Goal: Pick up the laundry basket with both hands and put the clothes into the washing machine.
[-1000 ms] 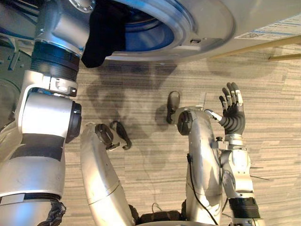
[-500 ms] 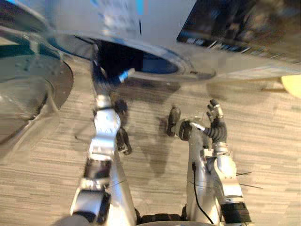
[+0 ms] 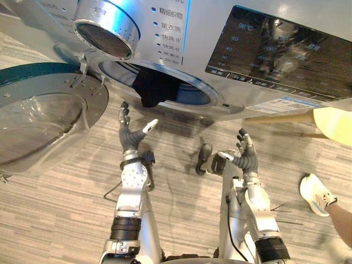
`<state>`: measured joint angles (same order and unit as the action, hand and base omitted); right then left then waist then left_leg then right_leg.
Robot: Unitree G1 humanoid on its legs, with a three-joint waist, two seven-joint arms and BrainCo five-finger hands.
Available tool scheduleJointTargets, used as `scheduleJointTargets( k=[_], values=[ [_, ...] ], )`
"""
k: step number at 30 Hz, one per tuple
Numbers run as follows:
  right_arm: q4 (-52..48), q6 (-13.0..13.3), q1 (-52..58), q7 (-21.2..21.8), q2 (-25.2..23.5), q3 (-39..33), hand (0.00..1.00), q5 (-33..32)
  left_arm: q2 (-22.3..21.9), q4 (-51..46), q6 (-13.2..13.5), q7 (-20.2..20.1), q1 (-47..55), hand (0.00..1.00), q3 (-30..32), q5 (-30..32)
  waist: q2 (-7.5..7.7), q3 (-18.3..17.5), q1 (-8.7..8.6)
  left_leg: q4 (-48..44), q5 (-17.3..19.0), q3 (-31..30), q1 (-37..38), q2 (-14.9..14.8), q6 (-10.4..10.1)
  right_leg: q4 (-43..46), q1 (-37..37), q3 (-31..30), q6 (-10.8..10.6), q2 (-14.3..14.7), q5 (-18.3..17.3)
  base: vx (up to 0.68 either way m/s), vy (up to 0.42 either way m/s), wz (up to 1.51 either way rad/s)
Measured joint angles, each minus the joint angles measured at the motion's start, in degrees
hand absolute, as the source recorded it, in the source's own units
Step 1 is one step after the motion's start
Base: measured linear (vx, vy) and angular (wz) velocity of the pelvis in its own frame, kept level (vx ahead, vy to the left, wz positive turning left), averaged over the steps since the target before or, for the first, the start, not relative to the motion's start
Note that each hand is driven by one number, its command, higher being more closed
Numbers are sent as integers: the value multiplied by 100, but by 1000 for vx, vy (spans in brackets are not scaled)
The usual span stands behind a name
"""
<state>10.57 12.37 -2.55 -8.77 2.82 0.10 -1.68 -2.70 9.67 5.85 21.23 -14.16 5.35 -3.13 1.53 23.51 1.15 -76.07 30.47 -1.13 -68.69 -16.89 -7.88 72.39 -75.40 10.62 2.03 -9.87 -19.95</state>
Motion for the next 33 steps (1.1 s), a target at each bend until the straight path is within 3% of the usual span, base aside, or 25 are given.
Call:
scheduleJointTargets(
  k=[7,11,18,19,24,27,33],
  values=[
    [119,3,-240,-6,25,34,0,-121,125,1219,15,-112,-1079,0,185,-853,10,-6,-29,-150,-1,45,-232,-83,-7,35,-269,-62,114,101,75,-17,-36,-9],
    [142,7,-424,-8,97,42,0,-227,344,1829,14,-256,-1876,0,178,-1274,17,-9,-75,-248,6,77,-403,-204,-1,32,-467,-98,77,214,145,-35,-36,-18],
    [84,84,-523,-15,105,45,0,-238,579,2300,30,-287,-2575,0,185,-1540,37,-7,-231,-289,8,146,-591,-323,1,-65,-693,-146,72,368,270,-17,-15,-15],
    [85,84,-530,-16,104,46,0,-238,630,2310,30,-280,-2578,100,178,-1534,46,-2,-268,-288,8,145,-598,-326,1,-67,-701,-145,74,373,273,4,-13,-7],
    [71,90,-531,-6,101,54,0,-238,881,2567,14,-130,-2734,100,270,-1529,88,12,-304,-284,8,164,-626,-405,1,-138,-725,-148,35,422,321,-7,-5,-6],
    [-25,93,-527,-1,98,88,0,-239,1228,2682,-51,-110,-2926,100,328,-1514,212,52,-329,-286,7,233,-704,-416,5,-164,-847,-215,-38,446,377,-13,3,-10],
    [-67,113,-507,5,92,81,0,-242,1364,2690,-90,-122,-3201,100,347,-1472,271,83,-344,-355,43,266,-753,-414,73,-177,-886,-260,60,452,456,6,9,-4]
  ],
)
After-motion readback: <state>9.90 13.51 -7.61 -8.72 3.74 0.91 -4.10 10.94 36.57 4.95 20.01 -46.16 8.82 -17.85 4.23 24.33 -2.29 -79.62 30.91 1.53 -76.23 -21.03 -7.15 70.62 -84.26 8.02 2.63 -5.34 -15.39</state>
